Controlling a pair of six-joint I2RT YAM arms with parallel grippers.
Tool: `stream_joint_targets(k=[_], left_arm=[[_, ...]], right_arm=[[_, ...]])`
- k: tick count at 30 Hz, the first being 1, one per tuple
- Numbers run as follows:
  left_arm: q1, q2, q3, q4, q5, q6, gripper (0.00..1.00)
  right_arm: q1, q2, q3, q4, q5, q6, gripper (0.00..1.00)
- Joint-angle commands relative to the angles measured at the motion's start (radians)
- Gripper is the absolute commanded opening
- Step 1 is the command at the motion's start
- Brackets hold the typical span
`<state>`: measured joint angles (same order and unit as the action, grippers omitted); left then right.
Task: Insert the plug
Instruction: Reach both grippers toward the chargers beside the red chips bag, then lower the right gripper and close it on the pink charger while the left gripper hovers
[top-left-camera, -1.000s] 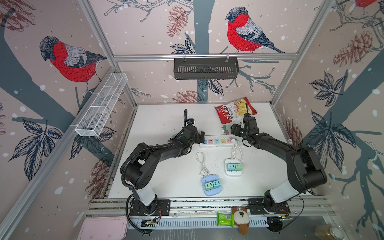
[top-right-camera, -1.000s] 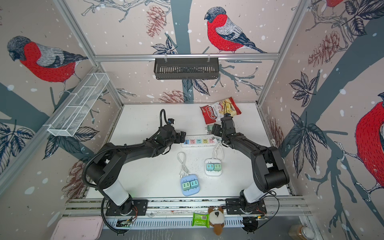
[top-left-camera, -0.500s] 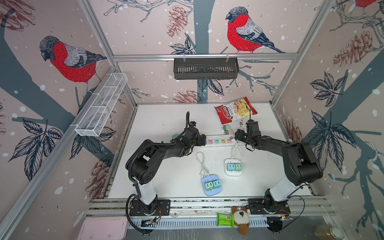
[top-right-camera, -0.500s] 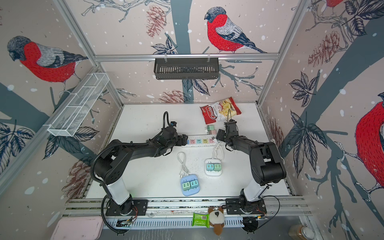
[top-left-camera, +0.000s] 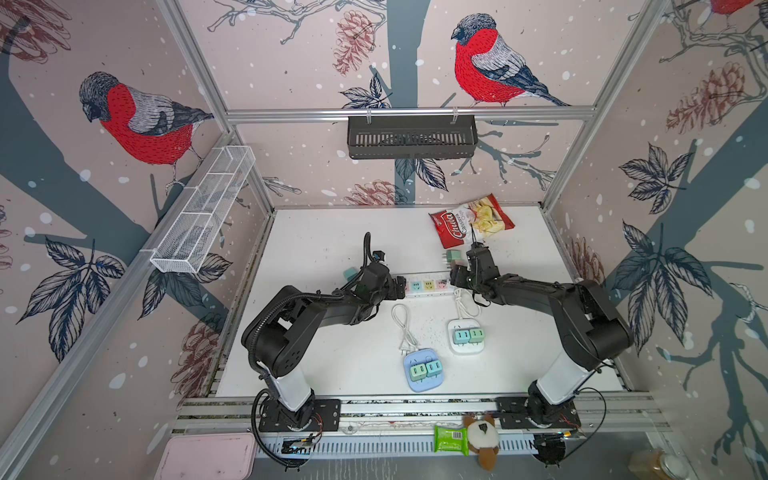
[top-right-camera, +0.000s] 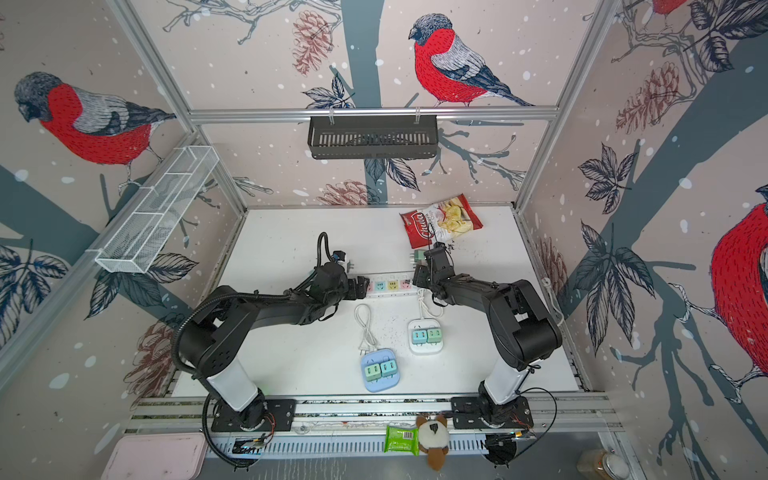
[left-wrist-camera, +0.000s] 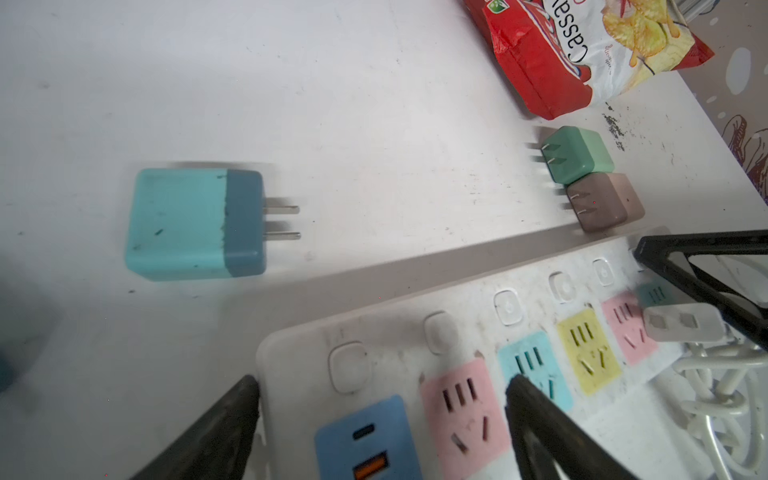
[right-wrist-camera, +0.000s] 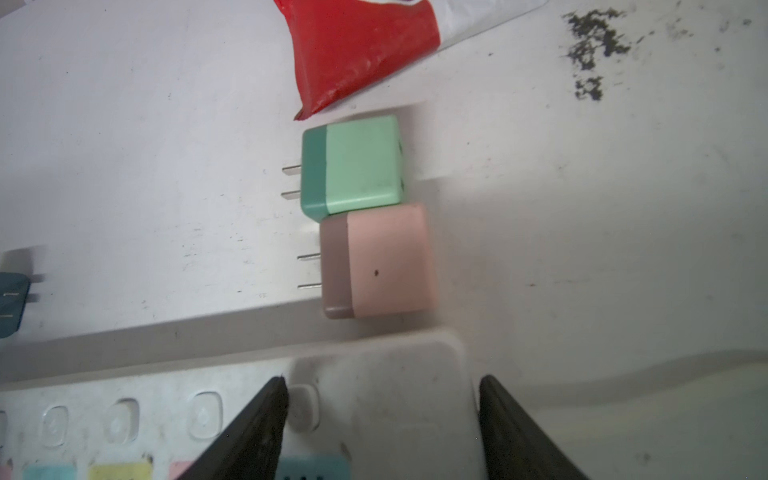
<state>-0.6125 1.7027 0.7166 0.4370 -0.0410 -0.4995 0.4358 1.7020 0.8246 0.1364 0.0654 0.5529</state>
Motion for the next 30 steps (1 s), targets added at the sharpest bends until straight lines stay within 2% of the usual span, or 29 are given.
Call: stream_joint_targets(k=[1,7,13,22,26,30], left_arm=[[-0.004,-0.051,-0.055,0.131,0.048,-0.008,0.92],[-0.003,-0.135,-0.156,0.156,0.026,-0.011,0.92],[-0.003,-0.225,-0.220,0.145,-0.068,-0.013,0.92],[-0.003,-0.280,-0.243,0.111,-0.161,0.013,0.95],[-0.003,-0.307,-0.253,0.116,-0.172,0.023,0.96],[-0.002,-0.359,-0.272,0.112,-0.207,0.025,0.95]], right_arm=[[0.051,0.007,0.007,0.014,-0.042,0.033,0.72],[0.120,-0.002,-0.025,0.039,-0.014,0.056,0.71],[0.198,-0.004,-0.023,0.048,0.020,0.075,0.71],[0.216,-0.120,-0.021,-0.067,0.154,0.072,0.74],[0.255,-0.183,-0.046,-0.072,0.169,0.080,0.77],[0.323,-0.159,-0.028,-0.084,0.178,0.078,0.78]])
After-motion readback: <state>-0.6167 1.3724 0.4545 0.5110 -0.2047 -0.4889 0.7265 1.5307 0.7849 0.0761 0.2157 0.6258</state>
